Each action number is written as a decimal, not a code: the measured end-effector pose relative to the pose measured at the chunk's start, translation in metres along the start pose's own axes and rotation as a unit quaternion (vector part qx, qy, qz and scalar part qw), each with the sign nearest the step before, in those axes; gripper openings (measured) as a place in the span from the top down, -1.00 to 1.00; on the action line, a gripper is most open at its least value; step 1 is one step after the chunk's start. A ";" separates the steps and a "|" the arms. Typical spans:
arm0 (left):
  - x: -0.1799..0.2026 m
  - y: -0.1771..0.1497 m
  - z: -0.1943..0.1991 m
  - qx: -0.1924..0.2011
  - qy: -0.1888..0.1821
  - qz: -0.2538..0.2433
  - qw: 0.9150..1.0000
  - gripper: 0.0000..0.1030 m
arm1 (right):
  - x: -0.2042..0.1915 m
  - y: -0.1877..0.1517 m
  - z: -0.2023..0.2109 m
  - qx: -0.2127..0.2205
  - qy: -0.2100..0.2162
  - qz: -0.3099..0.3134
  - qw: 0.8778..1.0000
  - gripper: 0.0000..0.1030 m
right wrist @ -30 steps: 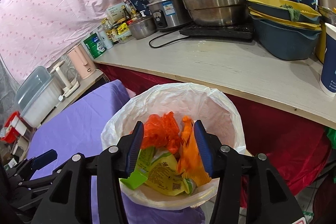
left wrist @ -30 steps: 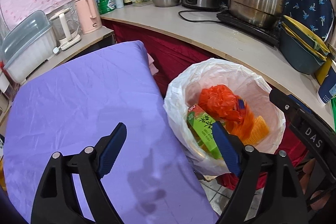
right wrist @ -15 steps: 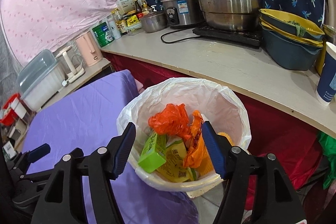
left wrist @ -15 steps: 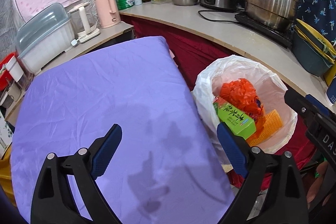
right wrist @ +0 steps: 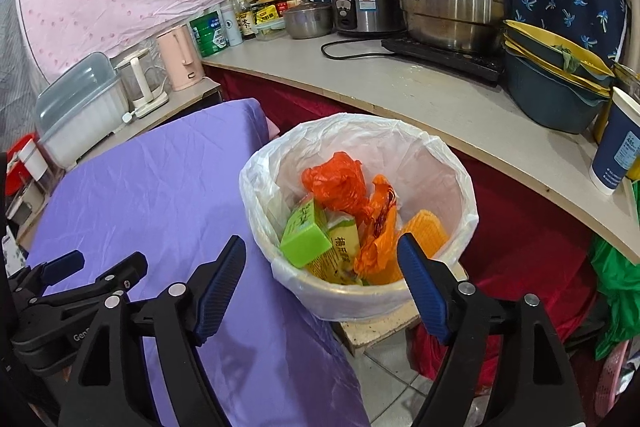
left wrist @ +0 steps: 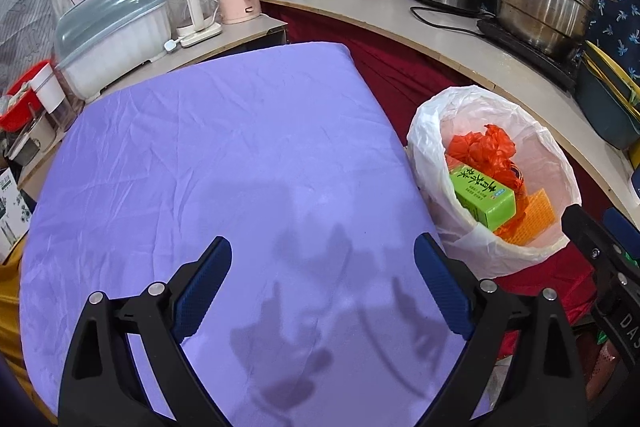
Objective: Collect trash
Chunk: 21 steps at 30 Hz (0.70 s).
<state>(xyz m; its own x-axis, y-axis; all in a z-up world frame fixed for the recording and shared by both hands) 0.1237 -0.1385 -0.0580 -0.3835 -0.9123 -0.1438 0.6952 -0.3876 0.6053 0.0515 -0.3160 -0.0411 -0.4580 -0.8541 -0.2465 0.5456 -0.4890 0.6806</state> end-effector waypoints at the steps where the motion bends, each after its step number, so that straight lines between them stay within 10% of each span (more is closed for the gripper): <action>1: 0.000 -0.001 0.001 -0.001 -0.001 -0.002 1.000 -0.72 | 0.001 -0.001 0.001 -0.002 -0.001 0.000 1.000 -0.49; 21: 0.009 -0.026 0.026 -0.014 -0.003 -0.018 1.000 -0.76 | 0.006 -0.017 0.024 -0.002 -0.032 0.027 0.999 -0.86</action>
Point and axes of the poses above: each gripper's, at about its wrist camera, not at the fingertips, and z roughly against the way its jaws point, x to its right, y to its top, the point moved 4 cm from there along -z, roughly the way its jaws point, and after that the axes turned 10 degrees about -z, right-handed, at the moved point
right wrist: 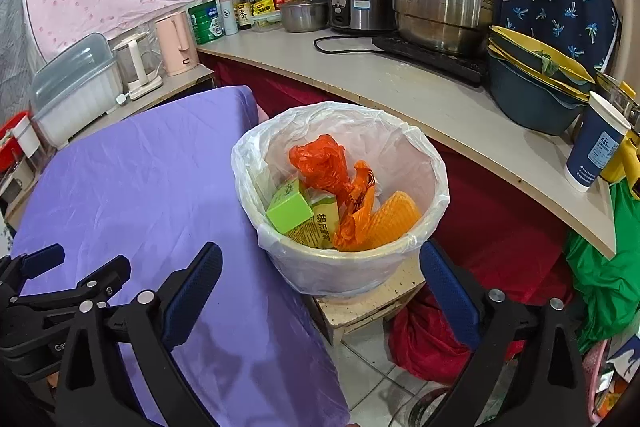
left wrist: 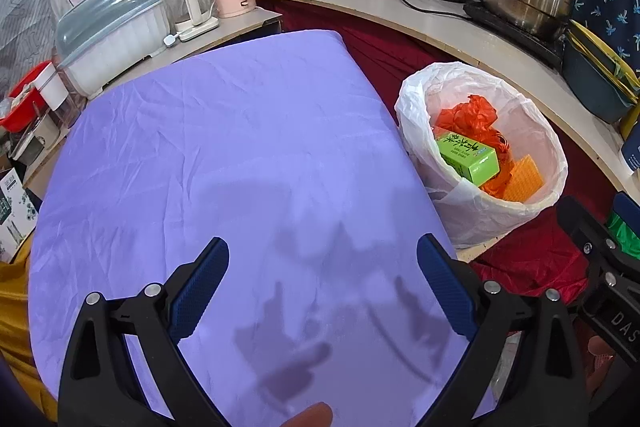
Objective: Collect trash
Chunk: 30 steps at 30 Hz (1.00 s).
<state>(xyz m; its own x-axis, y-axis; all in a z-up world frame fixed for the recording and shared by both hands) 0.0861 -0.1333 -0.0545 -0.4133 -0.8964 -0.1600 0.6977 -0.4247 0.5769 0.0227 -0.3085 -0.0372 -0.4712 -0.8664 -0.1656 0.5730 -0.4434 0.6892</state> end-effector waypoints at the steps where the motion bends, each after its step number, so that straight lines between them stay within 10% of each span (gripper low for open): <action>1: 0.000 -0.001 0.000 0.000 0.001 -0.001 1.000 -0.76 | 0.001 0.000 0.000 -0.001 0.000 0.000 1.000 -0.86; 30: 0.011 -0.010 0.010 0.011 0.012 0.001 1.000 -0.77 | 0.004 -0.009 0.023 0.017 0.011 -0.010 1.000 -0.86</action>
Point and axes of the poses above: each gripper's, at about its wrist camera, not at the fingertips, and z roughly against the way its jaws point, x to its right, y to its top, the point moved 4 cm from there along -z, roughly the way its jaws point, and after that the axes turned 10 degrees about -z, right-handed, at the moved point
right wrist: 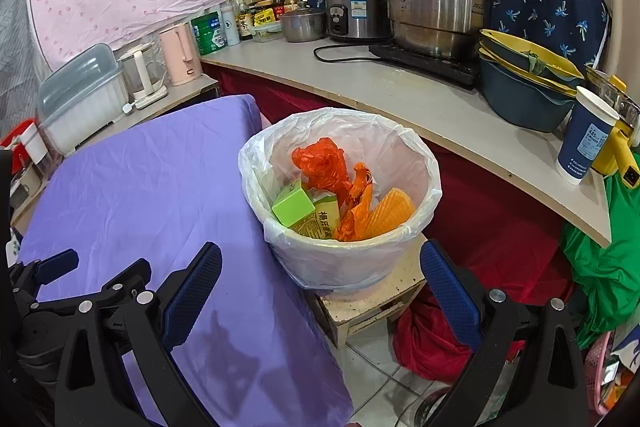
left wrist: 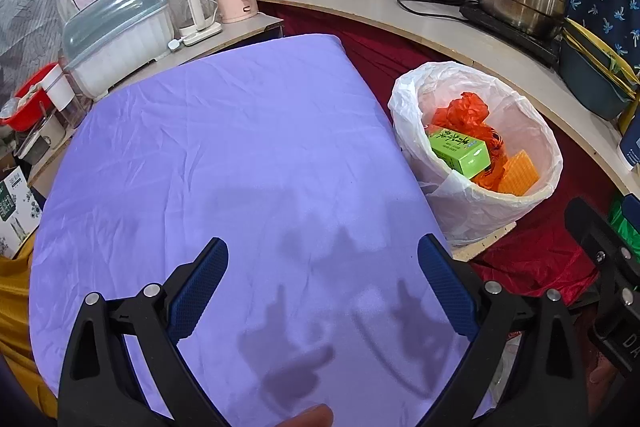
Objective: Collect trash
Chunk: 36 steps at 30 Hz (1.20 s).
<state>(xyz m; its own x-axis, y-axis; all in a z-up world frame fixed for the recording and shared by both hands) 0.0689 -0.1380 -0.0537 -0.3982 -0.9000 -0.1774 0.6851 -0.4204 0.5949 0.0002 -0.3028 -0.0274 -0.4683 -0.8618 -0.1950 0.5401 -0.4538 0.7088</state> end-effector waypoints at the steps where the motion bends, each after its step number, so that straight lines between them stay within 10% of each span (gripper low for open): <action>1: 0.000 0.000 0.000 0.000 -0.001 0.000 1.000 -0.77 | 0.000 0.000 0.000 0.000 0.000 0.000 1.000 -0.86; 36: -0.002 -0.002 -0.001 -0.002 0.005 0.012 1.000 -0.77 | -0.005 -0.007 -0.004 -0.007 -0.001 0.009 1.000 -0.86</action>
Point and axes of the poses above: each gripper's, at about its wrist camera, not at the fingertips, and z roughly against the way its jaws point, x to its right, y to its top, the point moved 4 cm from there along -z, roughly the way its jaws point, and after that the axes turned 10 degrees about -z, right-handed, at the moved point
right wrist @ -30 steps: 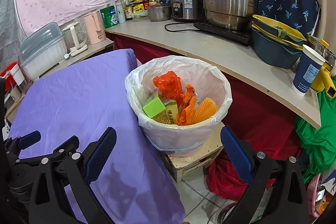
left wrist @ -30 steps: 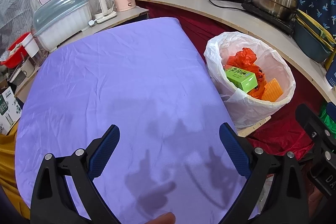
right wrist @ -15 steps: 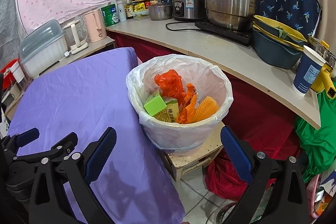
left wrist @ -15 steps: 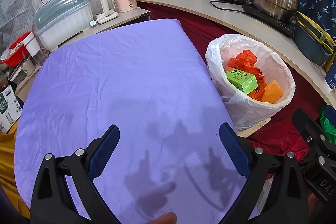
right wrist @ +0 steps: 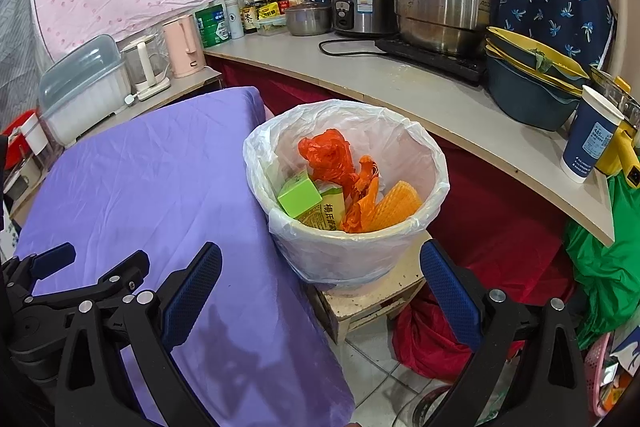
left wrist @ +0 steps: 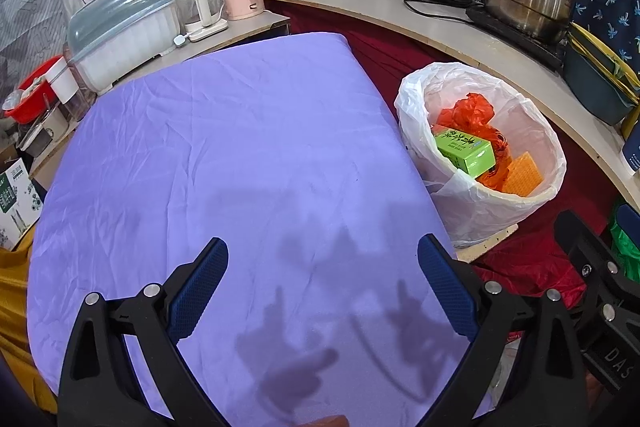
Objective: Collect trash
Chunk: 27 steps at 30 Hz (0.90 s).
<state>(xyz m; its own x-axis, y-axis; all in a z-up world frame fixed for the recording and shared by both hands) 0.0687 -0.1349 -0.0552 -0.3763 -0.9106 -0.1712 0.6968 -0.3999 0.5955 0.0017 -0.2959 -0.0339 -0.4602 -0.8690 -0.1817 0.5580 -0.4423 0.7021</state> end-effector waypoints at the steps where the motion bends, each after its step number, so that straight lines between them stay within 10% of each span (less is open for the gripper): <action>1: 0.000 0.000 0.000 0.000 0.001 0.000 1.000 -0.77 | 0.000 0.000 0.000 0.000 -0.001 0.000 1.000 -0.86; 27: -0.002 -0.003 0.000 -0.001 0.010 0.006 1.000 -0.77 | 0.008 -0.003 -0.005 -0.003 -0.009 -0.004 1.000 -0.86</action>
<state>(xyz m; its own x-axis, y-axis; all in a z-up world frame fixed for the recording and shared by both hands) 0.0674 -0.1320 -0.0568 -0.3562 -0.9171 -0.1792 0.7028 -0.3893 0.5955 -0.0004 -0.3028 -0.0413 -0.4771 -0.8614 -0.1739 0.5580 -0.4498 0.6973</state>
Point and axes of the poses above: each gripper's, at about its wrist camera, not at the fingertips, and z roughly against the way its jaws point, x to its right, y to its top, the point moved 4 cm from there along -z, roughly the way its jaws point, and after that the axes turned 10 degrees about -z, right-handed, at the moved point
